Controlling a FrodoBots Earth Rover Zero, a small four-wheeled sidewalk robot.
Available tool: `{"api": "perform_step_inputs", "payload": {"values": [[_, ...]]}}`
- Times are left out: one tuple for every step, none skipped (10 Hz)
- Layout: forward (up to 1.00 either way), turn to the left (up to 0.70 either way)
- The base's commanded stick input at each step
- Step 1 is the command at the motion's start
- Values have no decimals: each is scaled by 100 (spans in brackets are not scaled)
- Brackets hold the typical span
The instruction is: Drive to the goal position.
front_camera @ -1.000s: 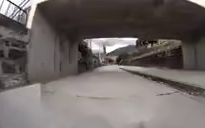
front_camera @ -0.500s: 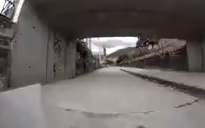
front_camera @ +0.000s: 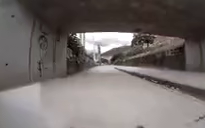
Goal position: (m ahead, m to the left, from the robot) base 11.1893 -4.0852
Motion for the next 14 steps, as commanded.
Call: {"api": "perform_step_inputs", "payload": {"values": [[100, 0], [100, 0], [100, 0], [100, 0], [100, 0], [100, 0], [100, 0], [100, 0], [100, 0], [100, 0], [100, 0], [100, 0], [100, 0], [100, 0]]}}
